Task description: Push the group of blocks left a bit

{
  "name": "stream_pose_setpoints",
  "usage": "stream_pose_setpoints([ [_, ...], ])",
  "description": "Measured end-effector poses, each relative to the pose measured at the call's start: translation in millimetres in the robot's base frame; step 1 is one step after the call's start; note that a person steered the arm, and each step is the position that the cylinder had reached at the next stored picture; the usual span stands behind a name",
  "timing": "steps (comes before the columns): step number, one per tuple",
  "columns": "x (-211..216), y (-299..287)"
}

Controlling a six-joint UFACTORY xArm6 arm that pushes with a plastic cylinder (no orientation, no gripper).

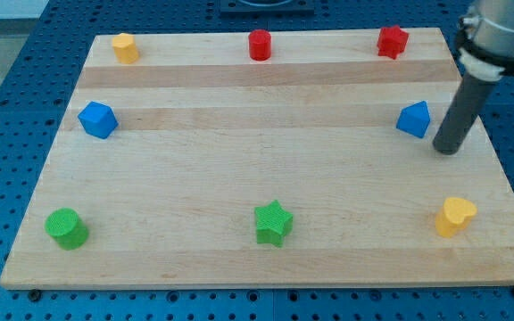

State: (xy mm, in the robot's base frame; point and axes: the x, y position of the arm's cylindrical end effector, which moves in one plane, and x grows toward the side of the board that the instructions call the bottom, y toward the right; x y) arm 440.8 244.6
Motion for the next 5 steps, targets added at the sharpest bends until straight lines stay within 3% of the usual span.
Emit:
stream_pose_setpoints([
  [1, -13, 28],
  [5, -40, 25],
])
